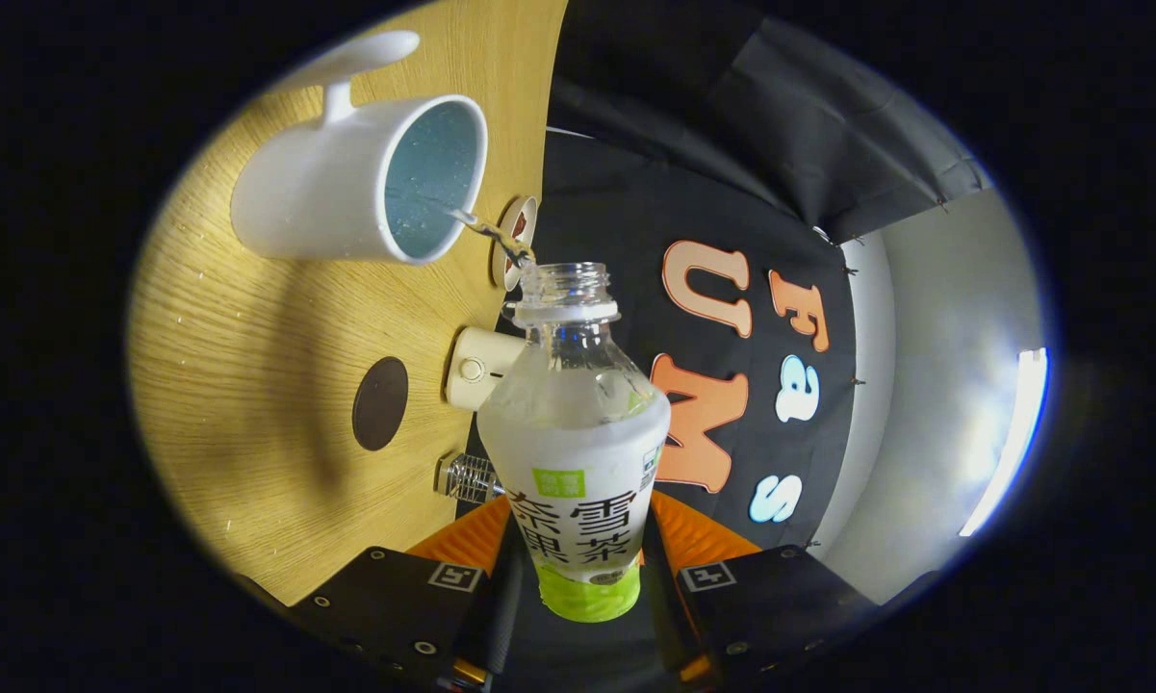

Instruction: Take the bottle from table, then pour the juice into the cup, finally place the bottle on the coaster

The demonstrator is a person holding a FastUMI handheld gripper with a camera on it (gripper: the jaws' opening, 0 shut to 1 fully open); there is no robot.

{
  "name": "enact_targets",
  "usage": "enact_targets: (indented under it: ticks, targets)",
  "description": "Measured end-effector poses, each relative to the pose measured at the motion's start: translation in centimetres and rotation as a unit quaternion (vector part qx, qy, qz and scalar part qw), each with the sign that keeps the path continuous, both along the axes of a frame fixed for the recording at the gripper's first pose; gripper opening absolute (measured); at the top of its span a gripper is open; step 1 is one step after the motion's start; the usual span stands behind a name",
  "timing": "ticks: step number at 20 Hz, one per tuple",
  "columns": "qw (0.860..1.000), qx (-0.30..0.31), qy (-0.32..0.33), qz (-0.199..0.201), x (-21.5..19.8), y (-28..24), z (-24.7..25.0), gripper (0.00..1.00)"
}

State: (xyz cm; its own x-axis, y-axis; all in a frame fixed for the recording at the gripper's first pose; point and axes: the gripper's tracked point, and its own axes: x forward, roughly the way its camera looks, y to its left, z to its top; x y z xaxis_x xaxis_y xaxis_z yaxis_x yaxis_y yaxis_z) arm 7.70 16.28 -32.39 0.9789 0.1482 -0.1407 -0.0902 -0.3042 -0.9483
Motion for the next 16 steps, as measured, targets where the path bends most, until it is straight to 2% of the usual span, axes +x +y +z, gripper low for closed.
enact_targets:
  ticks: [16]
  targets:
    - [0.997, -0.067, -0.008, 0.022, 1.6, 1.7, 0.8, 0.6]
